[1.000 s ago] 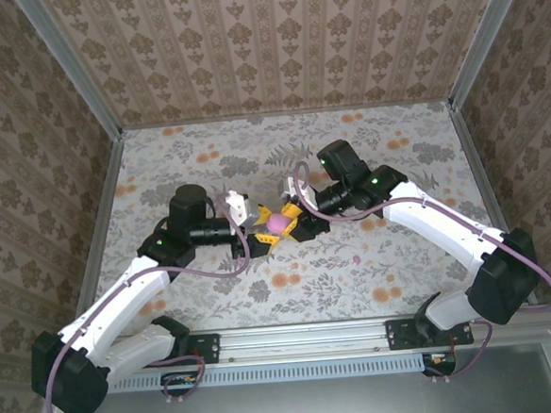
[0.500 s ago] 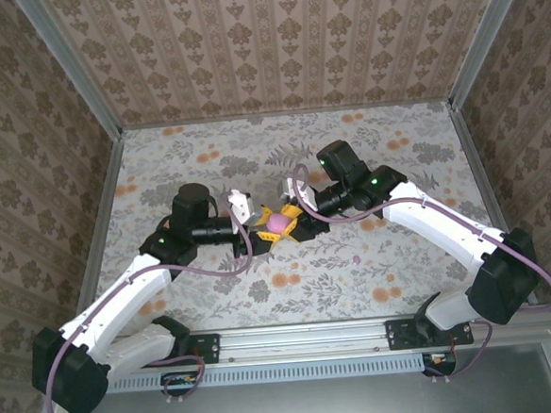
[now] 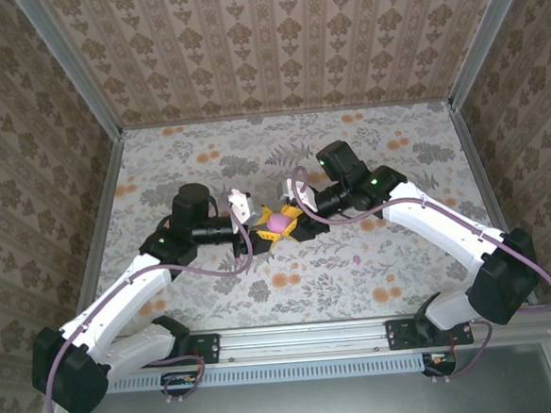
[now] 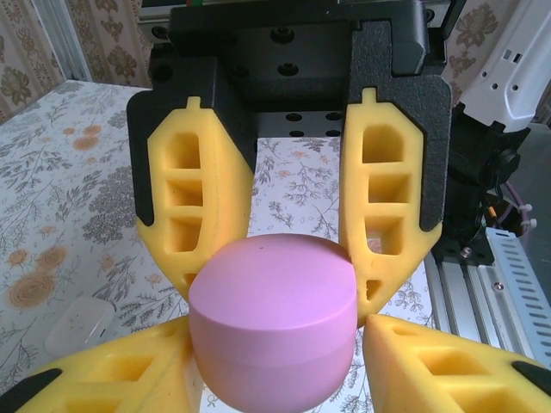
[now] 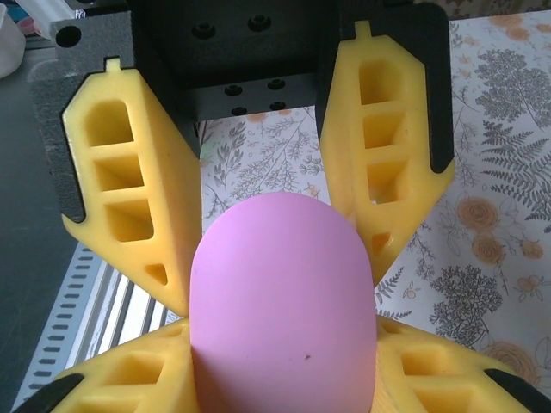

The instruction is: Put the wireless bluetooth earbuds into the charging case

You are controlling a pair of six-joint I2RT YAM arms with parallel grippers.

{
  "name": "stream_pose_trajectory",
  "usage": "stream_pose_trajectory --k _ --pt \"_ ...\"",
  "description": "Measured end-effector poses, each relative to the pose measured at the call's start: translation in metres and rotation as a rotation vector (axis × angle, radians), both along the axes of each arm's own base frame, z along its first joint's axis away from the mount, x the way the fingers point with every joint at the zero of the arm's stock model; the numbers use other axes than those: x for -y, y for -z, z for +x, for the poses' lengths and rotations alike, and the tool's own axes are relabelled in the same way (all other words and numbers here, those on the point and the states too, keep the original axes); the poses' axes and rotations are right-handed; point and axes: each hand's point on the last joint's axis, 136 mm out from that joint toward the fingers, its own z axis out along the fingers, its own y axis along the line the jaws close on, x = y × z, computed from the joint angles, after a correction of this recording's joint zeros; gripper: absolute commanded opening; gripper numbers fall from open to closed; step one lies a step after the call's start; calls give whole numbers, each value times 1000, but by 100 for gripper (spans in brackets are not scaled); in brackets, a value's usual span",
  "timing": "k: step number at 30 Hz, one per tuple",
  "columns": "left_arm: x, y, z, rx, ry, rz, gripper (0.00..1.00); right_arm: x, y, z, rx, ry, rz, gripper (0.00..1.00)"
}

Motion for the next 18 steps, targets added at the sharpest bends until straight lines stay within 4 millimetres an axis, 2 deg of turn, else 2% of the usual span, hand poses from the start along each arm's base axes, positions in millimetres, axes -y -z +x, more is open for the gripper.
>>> stream_pose_trajectory --k 7,18 --pt "0 0 1 2 -4 0 45 0 1 -1 -5 -1 -7 38" --pt "0 -1 1 4 -3 0 50 0 1 -1 -6 2 -7 38"
